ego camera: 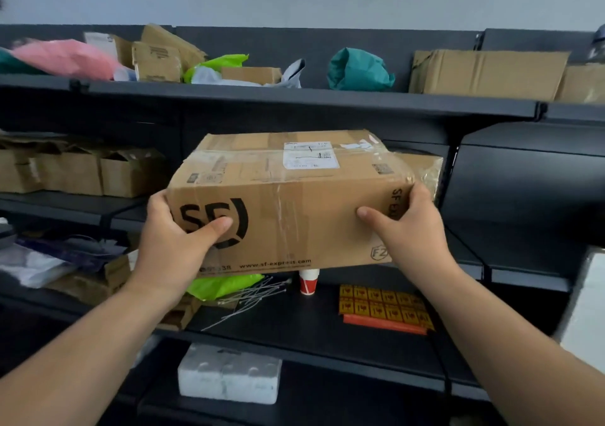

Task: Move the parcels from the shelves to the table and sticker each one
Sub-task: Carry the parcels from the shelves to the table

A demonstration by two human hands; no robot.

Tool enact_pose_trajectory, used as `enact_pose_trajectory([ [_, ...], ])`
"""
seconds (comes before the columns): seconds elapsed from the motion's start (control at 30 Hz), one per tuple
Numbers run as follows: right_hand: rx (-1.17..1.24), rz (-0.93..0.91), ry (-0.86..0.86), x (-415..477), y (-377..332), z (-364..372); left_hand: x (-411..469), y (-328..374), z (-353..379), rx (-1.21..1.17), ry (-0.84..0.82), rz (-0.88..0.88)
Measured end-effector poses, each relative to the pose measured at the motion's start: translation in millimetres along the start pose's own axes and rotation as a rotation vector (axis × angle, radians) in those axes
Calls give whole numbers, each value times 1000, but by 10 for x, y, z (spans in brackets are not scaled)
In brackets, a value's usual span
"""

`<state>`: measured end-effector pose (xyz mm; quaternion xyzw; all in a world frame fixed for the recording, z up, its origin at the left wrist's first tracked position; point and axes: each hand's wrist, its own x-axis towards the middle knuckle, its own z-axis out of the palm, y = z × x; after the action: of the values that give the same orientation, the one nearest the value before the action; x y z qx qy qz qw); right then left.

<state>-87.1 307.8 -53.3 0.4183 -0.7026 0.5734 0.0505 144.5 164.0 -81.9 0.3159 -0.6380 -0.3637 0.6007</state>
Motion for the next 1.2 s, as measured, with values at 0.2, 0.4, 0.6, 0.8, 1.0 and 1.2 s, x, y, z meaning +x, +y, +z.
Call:
enact_pose_trajectory([
  [0.2,0,5,51,-646,-225,-265,-405,213,-353,-28,-56,26],
  [0.4,-45,36,146,-1173,-325,-678,-754,430,-380,-72,-157,42],
  [0.6,-127,89,274,-1593,-283,-1318,-1150,647,-18,-144,-303,15],
  [0.8,-223,145,426,-1972,-120,-2079,-1597,915,571,-218,-461,19],
  [1.0,-283,198,536,-2273,119,-2958,-2149,1210,1320,-302,-604,5],
  [1.2,-378,269,629,-2537,495,-3905,-2809,1544,2193,-377,-743,-28],
])
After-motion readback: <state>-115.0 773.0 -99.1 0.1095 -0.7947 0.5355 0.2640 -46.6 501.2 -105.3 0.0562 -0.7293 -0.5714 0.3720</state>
